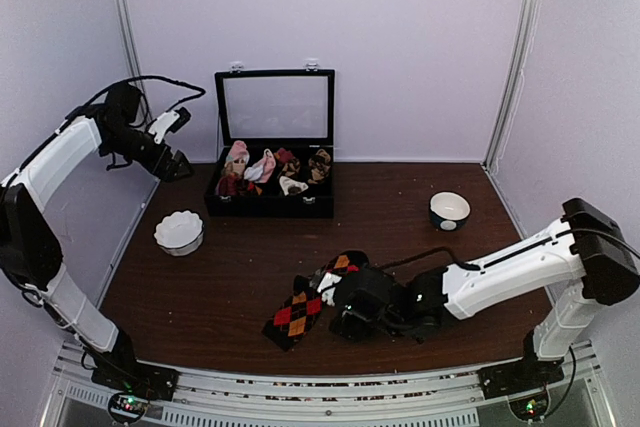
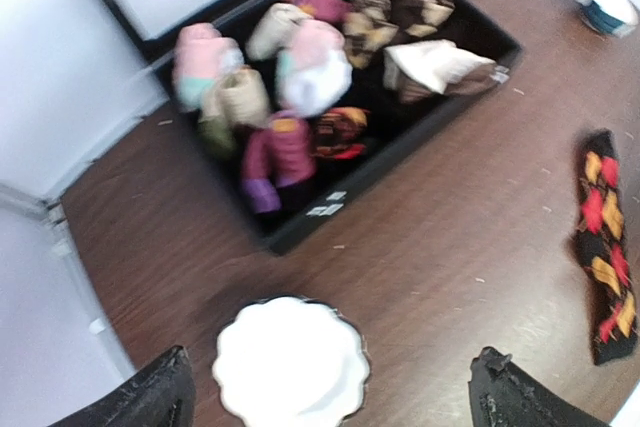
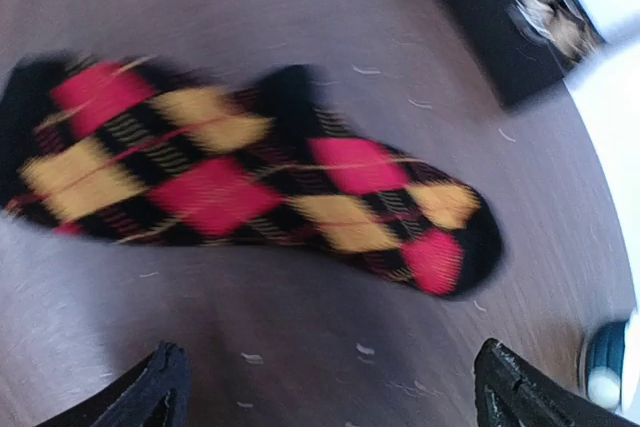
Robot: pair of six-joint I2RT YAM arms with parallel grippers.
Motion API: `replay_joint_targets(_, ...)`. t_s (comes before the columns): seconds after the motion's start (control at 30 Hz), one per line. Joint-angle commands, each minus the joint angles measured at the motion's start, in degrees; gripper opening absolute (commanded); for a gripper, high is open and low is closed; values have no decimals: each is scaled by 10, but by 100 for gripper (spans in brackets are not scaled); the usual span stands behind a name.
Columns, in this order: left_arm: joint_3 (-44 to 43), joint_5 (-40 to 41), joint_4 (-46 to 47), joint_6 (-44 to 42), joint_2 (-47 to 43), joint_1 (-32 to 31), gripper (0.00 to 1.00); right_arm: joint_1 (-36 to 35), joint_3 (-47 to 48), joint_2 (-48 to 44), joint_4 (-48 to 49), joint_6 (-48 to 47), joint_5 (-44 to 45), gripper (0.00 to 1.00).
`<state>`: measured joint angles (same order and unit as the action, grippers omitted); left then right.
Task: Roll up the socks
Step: Pass from the left arm to the right, then move the sock to the center of the board.
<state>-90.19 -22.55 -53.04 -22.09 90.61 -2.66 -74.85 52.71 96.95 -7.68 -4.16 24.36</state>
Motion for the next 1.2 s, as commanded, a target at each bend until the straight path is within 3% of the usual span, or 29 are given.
replay_joint_targets(0.0, 2, 3, 39, 47, -16, 86, 98, 76, 32, -55, -68, 240, 66, 100)
replay_joint_targets(0.07, -6, -65, 12, 30, -10, 112, 98, 128, 44, -53, -72, 271, -31, 100)
replay_joint_targets(0.13, 12, -101, 3, 0, -20, 110, 98, 155, 27, -65, -36, 283, -71, 99)
replay_joint_targets(0.23, 77, -202, 3, -53, -54, 99, 98, 193, 47, -58, -46, 329, -100, 74)
replay_joint_targets(0.33, 147, -251, -30, -149, -77, 42, 98, 202, 98, -24, -78, 353, -118, 60)
replay_joint_targets(0.47, 198, -187, -61, -212, -72, -92, 98, 203, 121, 23, -67, 373, -178, 47)
replay_joint_targets(0.67, 254, -158, -42, -264, -73, -236, 98, 229, 149, 82, -72, 387, -239, 31)
replay_joint_targets(0.77, 277, -115, -6, -267, -71, -308, 98, 240, 168, 109, -85, 382, -253, 29)
replay_joint_targets(1.03, 311, -29, 113, -280, -24, -421, 96, 263, 251, 198, -151, 374, -265, 21)
replay_joint_targets(1.17, 281, 6, 132, -285, 24, -444, 87, 273, 289, 234, -170, 376, -254, 20)
